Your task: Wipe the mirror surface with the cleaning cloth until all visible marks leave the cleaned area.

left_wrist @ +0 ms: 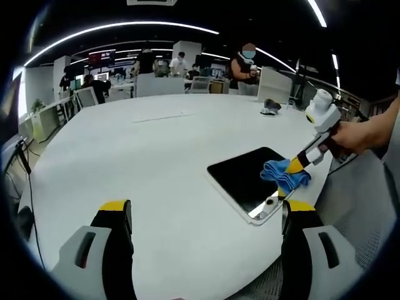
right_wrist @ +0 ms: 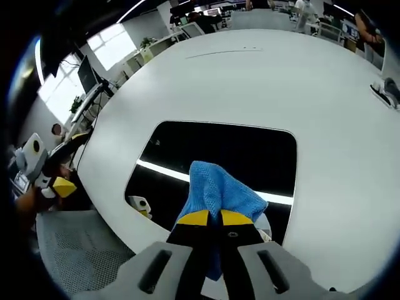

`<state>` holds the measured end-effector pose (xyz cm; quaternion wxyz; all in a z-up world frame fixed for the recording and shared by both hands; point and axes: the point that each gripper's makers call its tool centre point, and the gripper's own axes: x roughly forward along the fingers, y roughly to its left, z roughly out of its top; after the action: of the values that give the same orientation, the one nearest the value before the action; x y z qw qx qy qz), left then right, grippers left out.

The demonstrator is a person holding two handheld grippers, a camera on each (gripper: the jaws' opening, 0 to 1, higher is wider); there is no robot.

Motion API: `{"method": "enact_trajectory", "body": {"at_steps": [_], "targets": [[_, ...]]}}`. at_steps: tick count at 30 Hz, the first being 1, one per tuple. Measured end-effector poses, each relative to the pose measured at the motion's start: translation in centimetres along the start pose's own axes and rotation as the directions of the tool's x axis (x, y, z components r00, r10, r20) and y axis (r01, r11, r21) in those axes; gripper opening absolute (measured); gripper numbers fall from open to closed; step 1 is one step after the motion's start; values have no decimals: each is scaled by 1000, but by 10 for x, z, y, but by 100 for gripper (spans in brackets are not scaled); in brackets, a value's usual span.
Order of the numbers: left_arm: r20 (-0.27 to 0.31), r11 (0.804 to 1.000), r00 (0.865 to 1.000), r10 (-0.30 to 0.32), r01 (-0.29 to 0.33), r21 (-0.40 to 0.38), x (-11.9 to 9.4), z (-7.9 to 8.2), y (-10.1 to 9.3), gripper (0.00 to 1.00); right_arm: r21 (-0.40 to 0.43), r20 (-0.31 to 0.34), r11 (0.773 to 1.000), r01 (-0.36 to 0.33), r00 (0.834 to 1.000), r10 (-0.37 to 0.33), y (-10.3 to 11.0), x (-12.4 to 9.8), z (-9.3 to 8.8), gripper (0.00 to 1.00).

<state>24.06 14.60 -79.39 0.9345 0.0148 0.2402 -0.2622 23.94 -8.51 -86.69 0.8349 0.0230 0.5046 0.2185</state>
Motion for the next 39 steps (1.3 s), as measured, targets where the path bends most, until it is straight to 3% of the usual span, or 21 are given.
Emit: {"method": "enact_trajectory", "body": {"at_steps": [11, 39], "targets": [[-11, 1000, 1000, 7, -7, 0, -1, -3, -1, 99, -45, -4, 999, 11, 1000, -11, 7, -6, -12, 0], [-4, 1000, 1000, 9, -9, -19, -2, -6, -3, 99, -39, -13, 999, -31, 999, 30, -2, -8, -12, 0]]}}
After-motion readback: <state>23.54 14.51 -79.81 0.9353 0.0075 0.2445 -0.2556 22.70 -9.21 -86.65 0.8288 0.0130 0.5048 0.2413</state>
